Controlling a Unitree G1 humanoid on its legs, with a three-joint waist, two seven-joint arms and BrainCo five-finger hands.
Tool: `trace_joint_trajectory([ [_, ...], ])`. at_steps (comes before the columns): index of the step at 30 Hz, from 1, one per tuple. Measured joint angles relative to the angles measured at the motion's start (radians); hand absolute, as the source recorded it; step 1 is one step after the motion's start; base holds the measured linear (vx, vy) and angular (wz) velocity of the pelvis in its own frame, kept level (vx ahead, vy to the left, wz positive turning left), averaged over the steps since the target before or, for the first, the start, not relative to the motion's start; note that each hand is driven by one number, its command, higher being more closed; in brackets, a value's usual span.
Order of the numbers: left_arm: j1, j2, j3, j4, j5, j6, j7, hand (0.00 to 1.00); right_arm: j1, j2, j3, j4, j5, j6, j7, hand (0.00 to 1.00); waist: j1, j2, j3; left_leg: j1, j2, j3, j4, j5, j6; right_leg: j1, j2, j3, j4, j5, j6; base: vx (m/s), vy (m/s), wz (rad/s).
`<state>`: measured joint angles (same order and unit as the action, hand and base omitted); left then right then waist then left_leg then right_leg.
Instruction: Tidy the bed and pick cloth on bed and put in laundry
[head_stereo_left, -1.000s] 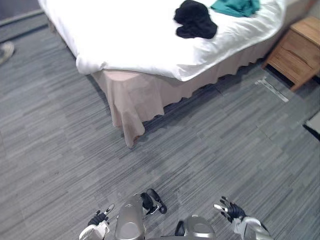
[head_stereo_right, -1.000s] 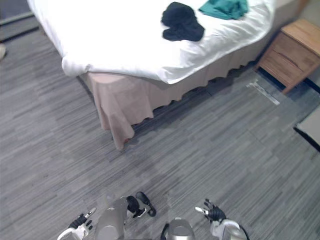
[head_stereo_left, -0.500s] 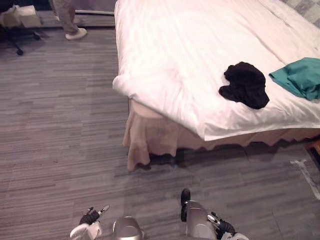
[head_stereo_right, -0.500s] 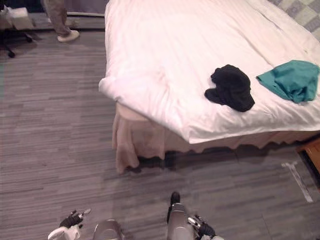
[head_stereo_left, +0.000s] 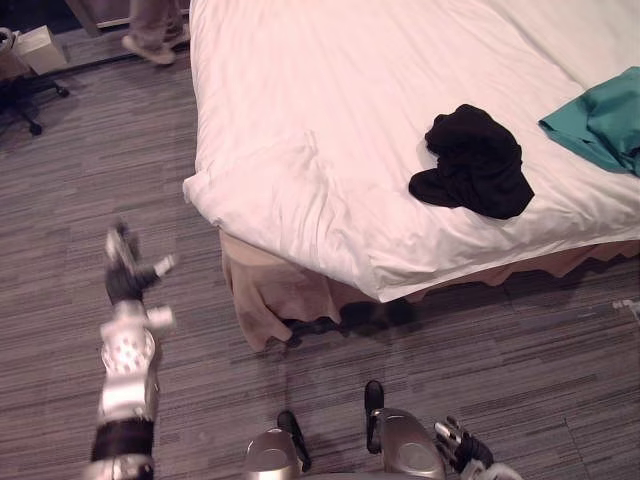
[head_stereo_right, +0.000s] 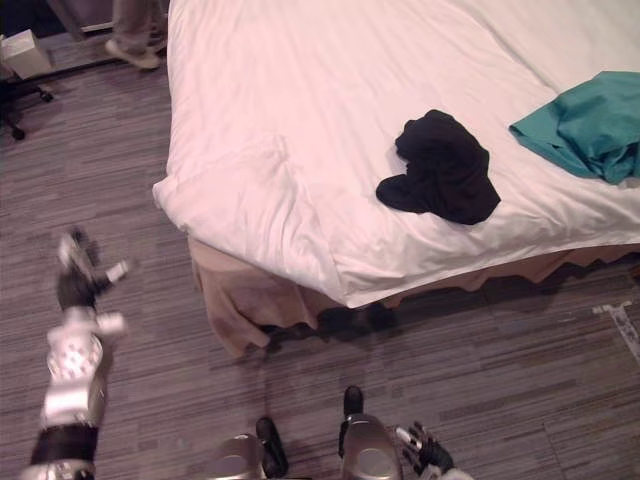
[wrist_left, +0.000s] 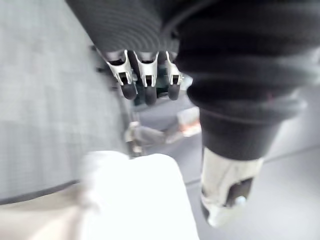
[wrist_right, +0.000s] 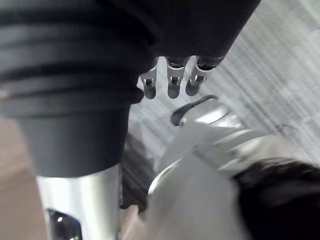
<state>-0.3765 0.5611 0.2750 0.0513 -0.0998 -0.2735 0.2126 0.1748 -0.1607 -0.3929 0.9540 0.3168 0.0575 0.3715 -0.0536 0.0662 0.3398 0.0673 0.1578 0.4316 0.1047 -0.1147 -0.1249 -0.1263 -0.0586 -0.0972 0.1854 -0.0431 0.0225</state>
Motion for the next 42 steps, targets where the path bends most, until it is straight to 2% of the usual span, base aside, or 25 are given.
trace_joint_trajectory([
  [3, -0.074, 0.047, -0.036, 0.014, 0.001, 0.024, -0.006, 0.00, 0.000, 0.000, -0.004, -0.003, -0.001, 0.000, 0.004, 0.00, -0.010, 0.000, 0.000, 0.004, 0.000, 0.014, 0.001, 0.013, -0.001, 0.002, 0.003, 0.005, 0.000, 0.000, -0.001, 0.05, -0.019, -0.06],
  [5, -0.149, 0.079, -0.102, 0.098, 0.000, 0.071, -0.040, 0.00, -0.001, 0.001, -0.005, -0.014, -0.003, -0.001, 0.010, 0.00, -0.018, -0.002, 0.002, 0.005, 0.001, 0.028, 0.005, 0.014, -0.001, -0.001, 0.009, 0.013, 0.000, 0.001, -0.004, 0.01, -0.014, -0.12],
  [7, -0.225, 0.103, -0.172, 0.195, 0.000, 0.125, -0.067, 0.00, -0.010, 0.002, 0.010, -0.046, -0.002, -0.016, 0.012, 0.00, -0.029, -0.011, 0.024, 0.000, 0.002, 0.044, 0.007, 0.014, -0.001, -0.018, 0.012, 0.028, 0.003, 0.006, -0.009, -0.07, 0.002, -0.25],
  [9, -0.320, 0.135, -0.269, 0.293, 0.028, 0.180, -0.083, 0.00, -0.044, 0.001, 0.047, -0.078, 0.002, -0.039, 0.010, 0.00, -0.049, -0.034, 0.056, -0.040, 0.002, 0.061, 0.017, 0.013, 0.000, -0.067, 0.012, 0.051, -0.002, 0.011, -0.004, -0.15, 0.018, -0.26],
  [11, -0.427, 0.156, -0.347, 0.391, 0.086, 0.244, -0.083, 0.00, -0.094, 0.002, 0.098, -0.108, 0.014, -0.051, 0.006, 0.00, -0.062, -0.062, 0.100, -0.087, 0.005, 0.088, 0.017, 0.015, 0.007, -0.116, 0.016, 0.070, -0.031, 0.043, 0.005, -0.15, 0.015, -0.38],
  [12, -0.478, 0.156, -0.387, 0.459, 0.102, 0.291, -0.081, 0.00, -0.122, -0.001, 0.132, -0.122, 0.031, -0.055, 0.001, 0.00, -0.073, -0.080, 0.121, -0.110, 0.003, 0.111, 0.017, 0.017, 0.011, -0.136, 0.018, 0.088, -0.057, 0.078, 0.009, -0.08, 0.007, -0.42],
  [16, -0.558, 0.149, -0.435, 0.601, 0.154, 0.404, -0.082, 0.00, -0.152, -0.004, 0.211, -0.158, 0.055, -0.052, -0.016, 0.00, -0.107, -0.094, 0.145, -0.165, -0.001, 0.138, 0.029, 0.016, 0.015, -0.192, 0.018, 0.119, -0.079, 0.129, 0.004, -0.02, 0.008, -0.24],
  [17, -0.588, 0.149, -0.435, 0.626, 0.169, 0.431, -0.082, 1.00, -0.163, -0.004, 0.235, -0.159, 0.058, -0.050, -0.022, 0.00, -0.112, -0.099, 0.159, -0.178, 0.003, 0.138, 0.041, 0.015, 0.017, -0.201, 0.018, 0.119, -0.079, 0.133, 0.002, 0.00, 0.000, 0.00],
  [19, -0.637, 0.150, -0.436, 0.637, 0.246, 0.474, -0.084, 1.00, -0.171, -0.005, 0.277, -0.181, 0.096, -0.041, -0.042, 0.00, -0.111, -0.106, 0.172, -0.211, 0.011, 0.140, 0.056, 0.014, 0.018, -0.226, 0.022, 0.121, -0.082, 0.139, 0.000, 0.00, -0.038, 0.00],
  [22, -0.655, 0.150, -0.440, 0.640, 0.310, 0.494, -0.092, 1.00, -0.177, -0.007, 0.291, -0.220, 0.156, -0.042, -0.062, 0.00, -0.112, -0.109, 0.179, -0.220, 0.020, 0.141, 0.062, 0.010, 0.019, -0.227, 0.027, 0.121, -0.090, 0.144, -0.001, 0.00, -0.013, 0.00],
  [24, -0.652, 0.152, -0.440, 0.646, 0.368, 0.506, -0.113, 1.00, -0.178, -0.028, 0.292, -0.269, 0.200, -0.064, -0.084, 0.00, -0.108, -0.111, 0.180, -0.227, 0.033, 0.149, 0.096, -0.010, 0.020, -0.224, 0.032, 0.122, -0.090, 0.145, 0.001, -0.02, -0.022, -0.06],
  [27, -0.624, 0.154, -0.417, 0.645, 0.392, 0.503, -0.130, 1.00, -0.177, -0.079, 0.283, -0.362, 0.244, -0.102, -0.125, 0.00, -0.108, -0.111, 0.180, -0.228, 0.039, 0.152, 0.123, -0.029, 0.026, -0.216, 0.030, 0.128, -0.092, 0.148, 0.006, -0.04, 0.005, -0.09],
  [29, -0.554, 0.152, -0.384, 0.622, 0.380, 0.473, -0.127, 1.00, -0.174, -0.111, 0.226, -0.485, 0.255, -0.133, -0.172, 0.00, -0.110, -0.111, 0.180, -0.207, 0.041, 0.151, 0.130, -0.039, 0.030, -0.179, 0.028, 0.126, -0.119, 0.158, 0.017, -0.03, 0.015, -0.01],
  [30, -0.491, 0.151, -0.364, 0.595, 0.356, 0.445, -0.120, 1.00, -0.171, -0.123, 0.177, -0.558, 0.201, -0.157, -0.214, 0.00, -0.110, -0.111, 0.180, -0.189, 0.041, 0.145, 0.131, -0.040, 0.030, -0.150, 0.027, 0.121, -0.133, 0.160, 0.018, -0.01, 0.010, 0.14],
  [31, -0.421, 0.150, -0.340, 0.564, 0.331, 0.421, -0.108, 1.00, -0.173, -0.132, 0.129, -0.617, 0.137, -0.162, -0.247, 0.00, -0.110, -0.109, 0.180, -0.183, 0.041, 0.132, 0.129, -0.041, 0.030, -0.127, 0.025, 0.109, -0.141, 0.160, 0.018, -0.01, 0.007, 0.17],
  [35, -0.140, 0.105, -0.235, 0.450, 0.279, 0.361, -0.078, 1.00, -0.173, -0.201, -0.004, -0.778, 0.017, -0.153, -0.300, 0.00, -0.091, -0.101, 0.176, -0.129, 0.041, 0.096, 0.123, -0.040, 0.028, -0.046, 0.024, 0.073, -0.177, 0.160, 0.018, 0.03, -0.010, 0.28],
  [36, -0.038, 0.063, -0.200, 0.443, 0.242, 0.344, -0.064, 1.00, -0.179, -0.246, -0.044, -0.814, -0.010, -0.143, -0.308, 0.00, -0.069, -0.096, 0.171, -0.106, 0.042, 0.079, 0.121, -0.040, 0.028, -0.006, 0.024, 0.055, -0.197, 0.160, 0.018, 0.03, -0.001, 0.34],
  [37, 0.050, 0.025, -0.178, 0.441, 0.198, 0.339, -0.055, 0.00, -0.186, -0.285, -0.056, -0.839, -0.044, -0.134, -0.311, 0.00, -0.048, -0.089, 0.155, -0.099, 0.039, 0.071, 0.112, -0.039, 0.027, 0.010, 0.024, 0.045, -0.211, 0.160, 0.018, 0.03, 0.000, 0.32],
  [39, 0.142, -0.027, -0.160, 0.435, 0.142, 0.330, -0.040, 0.00, -0.200, -0.310, -0.059, -0.867, -0.085, -0.123, -0.309, 0.00, -0.031, -0.080, 0.133, -0.100, 0.035, 0.049, 0.105, -0.036, 0.024, 0.025, 0.021, 0.025, -0.225, 0.160, 0.018, 0.04, -0.001, 0.36],
  [40, 0.224, -0.088, -0.148, 0.403, 0.110, 0.322, -0.024, 0.00, -0.223, -0.315, -0.051, -0.903, -0.165, -0.088, -0.309, 1.00, -0.018, -0.071, 0.112, -0.094, 0.034, 0.022, 0.105, -0.036, 0.023, 0.053, 0.020, -0.001, -0.238, 0.160, 0.018, 0.06, 0.000, 0.46],
  [42, 0.295, -0.145, -0.114, 0.355, 0.093, 0.324, -0.018, 0.00, -0.262, -0.319, -0.001, -0.923, -0.237, -0.062, -0.298, 1.00, 0.002, -0.064, 0.069, -0.076, 0.031, 0.007, 0.090, -0.032, 0.018, 0.083, 0.020, -0.016, -0.258, 0.160, 0.017, 0.06, 0.003, 0.35],
])
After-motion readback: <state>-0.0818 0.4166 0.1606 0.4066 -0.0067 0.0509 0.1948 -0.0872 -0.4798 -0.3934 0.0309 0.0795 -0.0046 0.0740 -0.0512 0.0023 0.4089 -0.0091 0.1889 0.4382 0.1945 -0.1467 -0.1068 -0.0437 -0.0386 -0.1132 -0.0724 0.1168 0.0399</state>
